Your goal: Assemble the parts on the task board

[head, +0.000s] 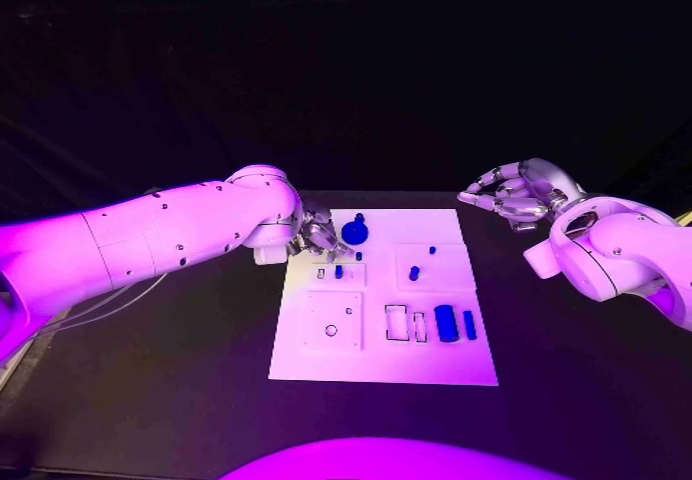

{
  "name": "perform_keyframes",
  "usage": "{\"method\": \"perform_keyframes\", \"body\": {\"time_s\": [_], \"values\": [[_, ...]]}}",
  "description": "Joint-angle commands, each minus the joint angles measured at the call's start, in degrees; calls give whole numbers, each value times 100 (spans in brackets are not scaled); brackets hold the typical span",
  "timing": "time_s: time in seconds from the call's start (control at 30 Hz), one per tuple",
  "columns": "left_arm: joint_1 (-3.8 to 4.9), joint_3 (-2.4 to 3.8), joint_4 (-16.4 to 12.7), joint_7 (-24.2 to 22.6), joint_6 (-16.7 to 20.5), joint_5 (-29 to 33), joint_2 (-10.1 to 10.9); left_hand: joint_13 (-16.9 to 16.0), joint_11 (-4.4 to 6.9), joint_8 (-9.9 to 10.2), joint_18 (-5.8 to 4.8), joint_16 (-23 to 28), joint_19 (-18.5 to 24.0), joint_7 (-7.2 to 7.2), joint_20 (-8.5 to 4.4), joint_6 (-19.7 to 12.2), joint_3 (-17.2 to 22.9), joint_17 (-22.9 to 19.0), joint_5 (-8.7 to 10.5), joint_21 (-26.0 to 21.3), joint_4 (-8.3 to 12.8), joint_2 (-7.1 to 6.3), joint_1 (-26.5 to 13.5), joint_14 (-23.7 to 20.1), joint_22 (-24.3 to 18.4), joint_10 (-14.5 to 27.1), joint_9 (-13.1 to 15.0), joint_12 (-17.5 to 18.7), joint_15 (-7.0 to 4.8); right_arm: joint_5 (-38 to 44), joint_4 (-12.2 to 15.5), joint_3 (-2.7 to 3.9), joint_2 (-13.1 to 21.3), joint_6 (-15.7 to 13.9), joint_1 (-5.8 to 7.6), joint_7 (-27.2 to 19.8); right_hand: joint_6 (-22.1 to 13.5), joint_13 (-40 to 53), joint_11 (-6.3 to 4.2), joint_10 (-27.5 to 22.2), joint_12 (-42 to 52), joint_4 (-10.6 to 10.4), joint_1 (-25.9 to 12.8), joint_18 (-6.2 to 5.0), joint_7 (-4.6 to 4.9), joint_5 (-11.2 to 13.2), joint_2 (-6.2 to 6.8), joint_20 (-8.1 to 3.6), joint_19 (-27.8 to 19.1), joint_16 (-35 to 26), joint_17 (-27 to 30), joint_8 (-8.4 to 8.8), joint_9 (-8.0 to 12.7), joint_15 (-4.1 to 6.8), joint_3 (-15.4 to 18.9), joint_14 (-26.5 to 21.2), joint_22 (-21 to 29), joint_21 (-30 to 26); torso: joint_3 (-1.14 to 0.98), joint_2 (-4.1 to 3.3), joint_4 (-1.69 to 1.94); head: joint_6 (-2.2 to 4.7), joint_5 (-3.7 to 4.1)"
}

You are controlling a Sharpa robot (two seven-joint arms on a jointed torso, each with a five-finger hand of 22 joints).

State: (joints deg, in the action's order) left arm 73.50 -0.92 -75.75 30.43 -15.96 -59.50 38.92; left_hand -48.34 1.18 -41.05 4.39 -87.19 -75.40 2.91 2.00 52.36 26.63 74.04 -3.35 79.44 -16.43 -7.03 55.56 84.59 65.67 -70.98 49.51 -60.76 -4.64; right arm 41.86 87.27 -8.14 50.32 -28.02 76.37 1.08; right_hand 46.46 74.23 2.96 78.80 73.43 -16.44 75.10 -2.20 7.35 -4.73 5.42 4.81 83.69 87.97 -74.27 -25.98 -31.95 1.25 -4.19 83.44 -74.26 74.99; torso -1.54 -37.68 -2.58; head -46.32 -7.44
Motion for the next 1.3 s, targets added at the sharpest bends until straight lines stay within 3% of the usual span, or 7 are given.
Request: {"method": "perform_keyframes", "body": {"time_s": [0.03,0.1,0.23,0.43,0.83,1.1,1.3], "values": [[75,44,23,-39,39,73,31,137,-76,269,73,74,85,72,38,-354,-184,1072,-161,-93,-7,9,146,331,-85,193,-119,165,91,0,-13,1,6,-3,-5,-24,-49,303,-35,-41,-49,-13,-74,-120,-18,55,-79,-28,17,-102,-1081,-150,-72,23,309,528,-666,-72,-3,6,16,25,-10],[146,74,101,-60,82,127,47,262,-202,654,102,115,161,212,149,-516,-271,1012,-172,-178,-5,23,312,300,-211,323,-376,239,202,-3,-24,1,7,-6,-5,-31,-51,301,-35,-43,-52,-12,-74,-120,-17,55,-79,-28,17,-104,-1077,-149,-72,23,310,527,-667,-71,-4,-1,12,41,-26],[249,103,310,-91,154,176,28,330,-283,954,115,122,175,307,236,-607,-364,996,-179,-212,2,20,506,289,-244,401,-608,254,277,-8,-45,0,5,-8,-5,-36,-58,292,-34,-51,-64,-11,-74,-122,-16,54,-79,-28,13,-107,-1072,-146,-72,22,312,526,-660,-84,2,-9,6,96,-51],[324,119,811,-127,191,151,-135,325,-287,979,116,118,177,312,243,-616,-375,1001,-178,-215,3,17,530,292,-248,399,-628,244,282,-11,-69,0,0,-10,-5,-44,-66,290,-33,-53,-67,-9,-73,-122,-15,54,-80,-28,14,-104,-1078,-143,-72,22,314,528,-661,-83,3,-17,-11,131,-79],[329,76,1730,-126,-54,-3,-554,365,-297,1010,129,134,211,320,255,-606,-430,976,-164,-245,-21,-5,515,279,-303,432,-659,267,293,-11,-72,0,-3,-9,-6,-51,-81,291,-31,-52,-65,-5,-70,-121,-12,53,-83,-28,15,-106,-1075,-136,-71,21,317,527,-663,-80,11,-41,-30,129,-95],[295,4,1976,-132,-194,81,-634,384,-302,1031,136,138,233,321,264,-601,-474,969,-156,-265,-29,-8,487,274,-336,458,-681,277,299,-9,-68,0,2,-38,-6,-81,-96,266,-29,-76,-99,-2,-66,-129,-9,52,-86,-27,1,-117,-1057,-129,-71,19,321,522,-642,-119,13,-45,-30,104,-125],[227,-26,2055,-164,-192,165,-644,398,-304,1040,138,140,238,322,267,-600,-495,966,-154,-269,-31,-7,471,272,-342,472,-690,285,301,-16,-71,0,3,-86,-6,-137,-225,-136,3,-434,-639,4,-23,-205,30,52,-113,-7,-148,-283,-825,-49,-62,-6,372,452,-427,-513,17,-40,-20,90,-121]]}}
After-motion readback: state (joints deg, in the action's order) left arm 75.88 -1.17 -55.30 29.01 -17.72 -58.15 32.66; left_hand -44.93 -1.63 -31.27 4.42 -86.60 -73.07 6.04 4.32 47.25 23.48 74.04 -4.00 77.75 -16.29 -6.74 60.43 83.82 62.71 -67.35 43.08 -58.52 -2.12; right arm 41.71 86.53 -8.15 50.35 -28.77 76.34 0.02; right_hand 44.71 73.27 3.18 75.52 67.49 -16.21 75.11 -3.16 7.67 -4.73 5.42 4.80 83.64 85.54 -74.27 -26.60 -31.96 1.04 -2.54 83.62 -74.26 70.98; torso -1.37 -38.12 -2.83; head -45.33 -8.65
